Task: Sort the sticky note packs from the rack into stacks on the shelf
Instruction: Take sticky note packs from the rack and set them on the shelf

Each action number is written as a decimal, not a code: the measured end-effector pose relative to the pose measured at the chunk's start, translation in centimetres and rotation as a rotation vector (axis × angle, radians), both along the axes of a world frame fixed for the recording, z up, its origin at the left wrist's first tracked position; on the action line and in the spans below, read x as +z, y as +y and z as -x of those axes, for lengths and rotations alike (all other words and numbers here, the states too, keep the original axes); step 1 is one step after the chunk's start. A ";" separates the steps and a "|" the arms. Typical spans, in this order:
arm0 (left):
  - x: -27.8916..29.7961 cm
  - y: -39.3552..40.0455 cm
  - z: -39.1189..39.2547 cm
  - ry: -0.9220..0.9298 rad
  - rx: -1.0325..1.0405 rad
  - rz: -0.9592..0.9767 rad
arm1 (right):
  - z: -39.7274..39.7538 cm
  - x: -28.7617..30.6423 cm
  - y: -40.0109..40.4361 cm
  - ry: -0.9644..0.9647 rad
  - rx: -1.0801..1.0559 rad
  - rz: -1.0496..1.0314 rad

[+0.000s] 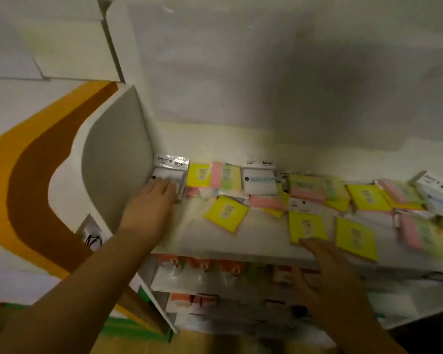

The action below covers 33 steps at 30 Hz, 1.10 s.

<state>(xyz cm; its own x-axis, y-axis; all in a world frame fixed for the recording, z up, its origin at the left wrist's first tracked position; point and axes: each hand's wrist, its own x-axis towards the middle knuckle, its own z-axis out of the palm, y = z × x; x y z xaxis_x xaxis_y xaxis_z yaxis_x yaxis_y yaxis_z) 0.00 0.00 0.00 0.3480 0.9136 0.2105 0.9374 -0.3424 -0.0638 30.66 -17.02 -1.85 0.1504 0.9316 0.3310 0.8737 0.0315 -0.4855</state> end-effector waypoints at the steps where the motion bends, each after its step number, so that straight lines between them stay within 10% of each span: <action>1: 0.1 1.1 0.0 -0.015 0.028 0.023 | 0.0 -0.2 0.6 0.027 -0.011 -0.027; 16: -0.2 6.6 -0.1 0.119 0.039 0.145 | -0.2 -1.0 1.9 0.154 -0.016 -0.008; 33: 4.4 1.5 0.5 -0.077 0.114 -0.063 | 1.4 0.9 11.1 -0.169 0.151 -0.104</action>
<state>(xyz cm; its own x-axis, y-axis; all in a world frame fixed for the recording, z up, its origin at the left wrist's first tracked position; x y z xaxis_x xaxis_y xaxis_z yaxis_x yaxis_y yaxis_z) -0.48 1.50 4.43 0.2231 0.9305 0.2904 0.9730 -0.2309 -0.0078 29.22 -5.87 -0.99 -0.0538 0.8988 0.4351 0.9236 0.2104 -0.3205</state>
